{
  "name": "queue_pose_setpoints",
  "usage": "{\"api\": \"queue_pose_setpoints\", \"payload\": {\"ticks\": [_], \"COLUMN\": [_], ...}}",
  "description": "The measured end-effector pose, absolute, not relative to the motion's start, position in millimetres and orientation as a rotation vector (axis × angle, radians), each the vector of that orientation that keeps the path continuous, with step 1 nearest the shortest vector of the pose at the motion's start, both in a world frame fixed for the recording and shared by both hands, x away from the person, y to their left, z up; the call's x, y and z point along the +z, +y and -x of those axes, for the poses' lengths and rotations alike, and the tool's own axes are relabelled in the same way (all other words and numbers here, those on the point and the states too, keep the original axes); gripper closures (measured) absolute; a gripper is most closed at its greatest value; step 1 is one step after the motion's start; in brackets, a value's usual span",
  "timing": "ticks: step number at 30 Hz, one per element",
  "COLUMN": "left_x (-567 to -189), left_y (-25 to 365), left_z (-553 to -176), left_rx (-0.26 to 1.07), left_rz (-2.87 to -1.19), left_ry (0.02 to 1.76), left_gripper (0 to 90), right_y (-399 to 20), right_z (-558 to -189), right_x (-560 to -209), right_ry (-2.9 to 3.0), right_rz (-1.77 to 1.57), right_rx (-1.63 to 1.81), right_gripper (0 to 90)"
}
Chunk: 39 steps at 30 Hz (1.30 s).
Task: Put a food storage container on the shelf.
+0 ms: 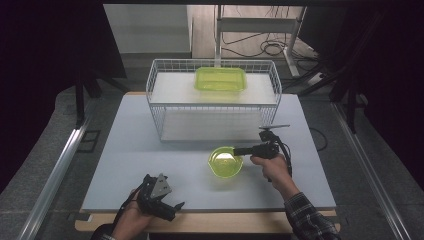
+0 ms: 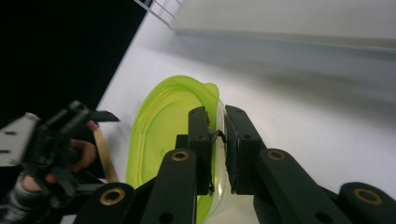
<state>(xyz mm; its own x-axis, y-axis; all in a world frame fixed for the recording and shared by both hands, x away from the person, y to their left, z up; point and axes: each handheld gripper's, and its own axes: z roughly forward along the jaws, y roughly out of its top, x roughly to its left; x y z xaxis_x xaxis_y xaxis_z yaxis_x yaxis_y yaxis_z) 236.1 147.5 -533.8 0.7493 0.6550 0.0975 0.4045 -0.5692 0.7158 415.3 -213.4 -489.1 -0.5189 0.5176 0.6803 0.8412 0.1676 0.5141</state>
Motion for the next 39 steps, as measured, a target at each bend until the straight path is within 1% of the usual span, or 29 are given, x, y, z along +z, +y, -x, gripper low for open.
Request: {"api": "queue_pose_setpoints", "payload": {"ticks": [9, 19, 27, 39], "left_x": [-533, -532, -532, -528], "left_y": [148, 148, 149, 153], "left_z": [-236, -236, -236, -236], "left_rx": [0.462, 0.465, 0.462, 0.453], "left_rz": [-2.232, -2.234, -2.227, -2.168], "left_ry": [0.795, 0.792, 0.799, 0.816], "left_gripper": [0.4, 0.4, 0.4, 0.2], "right_y": [-214, -217, -217, -208], "right_z": [-405, -403, -408, -423], "right_x": [-453, -417, -387, -347], "right_ry": [-2.088, -2.055, -2.051, -2.047], "right_rz": [1.241, 1.225, 1.21, 1.19], "right_rx": [-1.398, -1.496, -1.561, -1.618], "right_gripper": [80.9, 80.9, 80.9, 81.0]}}
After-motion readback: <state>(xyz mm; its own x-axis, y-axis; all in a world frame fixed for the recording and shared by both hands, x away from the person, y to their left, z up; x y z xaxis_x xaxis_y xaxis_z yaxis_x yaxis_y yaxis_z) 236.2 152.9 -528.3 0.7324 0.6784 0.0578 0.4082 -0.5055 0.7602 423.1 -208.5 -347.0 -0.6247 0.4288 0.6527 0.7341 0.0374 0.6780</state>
